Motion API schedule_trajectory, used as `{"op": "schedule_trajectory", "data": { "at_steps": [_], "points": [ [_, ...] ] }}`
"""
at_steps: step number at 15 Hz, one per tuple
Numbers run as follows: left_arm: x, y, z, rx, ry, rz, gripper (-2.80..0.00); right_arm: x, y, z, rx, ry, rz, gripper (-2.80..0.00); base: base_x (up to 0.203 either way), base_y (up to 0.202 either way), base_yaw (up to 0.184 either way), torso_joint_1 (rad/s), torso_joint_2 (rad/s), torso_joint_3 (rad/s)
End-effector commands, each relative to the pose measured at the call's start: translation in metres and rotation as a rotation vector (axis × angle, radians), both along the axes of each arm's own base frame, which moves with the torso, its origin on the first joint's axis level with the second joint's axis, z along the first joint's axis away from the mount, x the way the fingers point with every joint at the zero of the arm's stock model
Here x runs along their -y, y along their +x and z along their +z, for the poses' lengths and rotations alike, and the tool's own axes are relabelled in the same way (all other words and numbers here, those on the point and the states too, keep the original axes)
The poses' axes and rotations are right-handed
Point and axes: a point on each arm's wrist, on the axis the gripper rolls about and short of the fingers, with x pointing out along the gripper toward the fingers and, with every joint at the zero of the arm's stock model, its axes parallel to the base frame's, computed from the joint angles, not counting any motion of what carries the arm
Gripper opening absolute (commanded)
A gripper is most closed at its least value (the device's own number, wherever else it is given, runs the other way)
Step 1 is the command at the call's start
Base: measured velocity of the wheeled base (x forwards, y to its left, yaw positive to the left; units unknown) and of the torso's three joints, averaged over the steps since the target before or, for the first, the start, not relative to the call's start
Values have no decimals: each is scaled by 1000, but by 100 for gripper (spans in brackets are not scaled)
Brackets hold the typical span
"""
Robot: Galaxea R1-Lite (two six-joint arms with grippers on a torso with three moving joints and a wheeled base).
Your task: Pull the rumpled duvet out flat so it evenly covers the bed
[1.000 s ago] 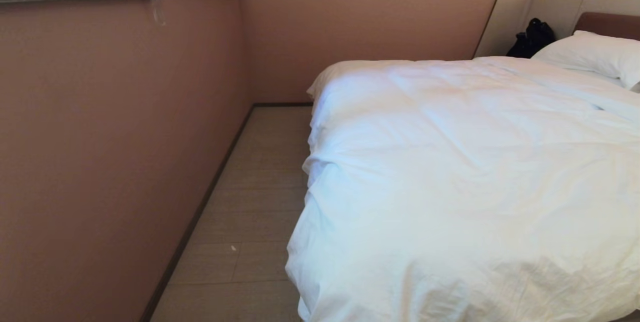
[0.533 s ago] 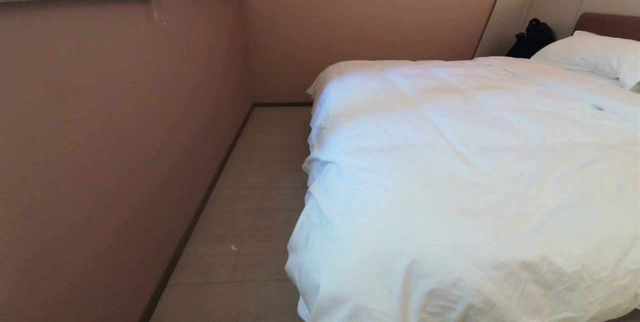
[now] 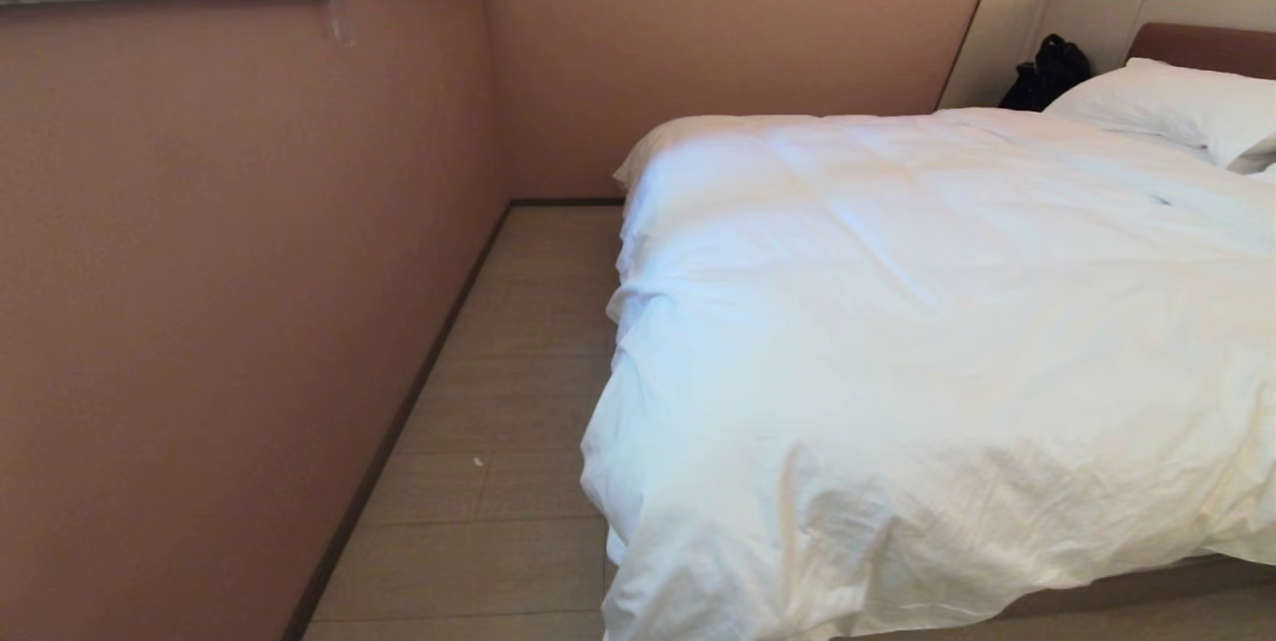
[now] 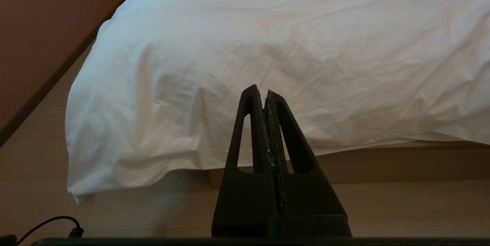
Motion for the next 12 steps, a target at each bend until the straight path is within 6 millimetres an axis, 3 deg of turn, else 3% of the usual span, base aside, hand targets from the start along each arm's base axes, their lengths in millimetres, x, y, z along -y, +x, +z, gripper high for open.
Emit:
{"op": "schedule_trajectory", "data": {
  "at_steps": [1,8,12],
  "points": [
    [0,0,0,0,0,0,-280,0,0,0,-1,0,1,-280,-195,0,4,2,2,2],
    [0,0,0,0,2,0,-280,0,0,0,-1,0,2,-280,-185,0,1,4,2,1],
    [0,0,0,-1,-1,0,-280,0,0,0,-1,-1,0,-280,-15,0,-1,-2,1,1]
  ]
}}
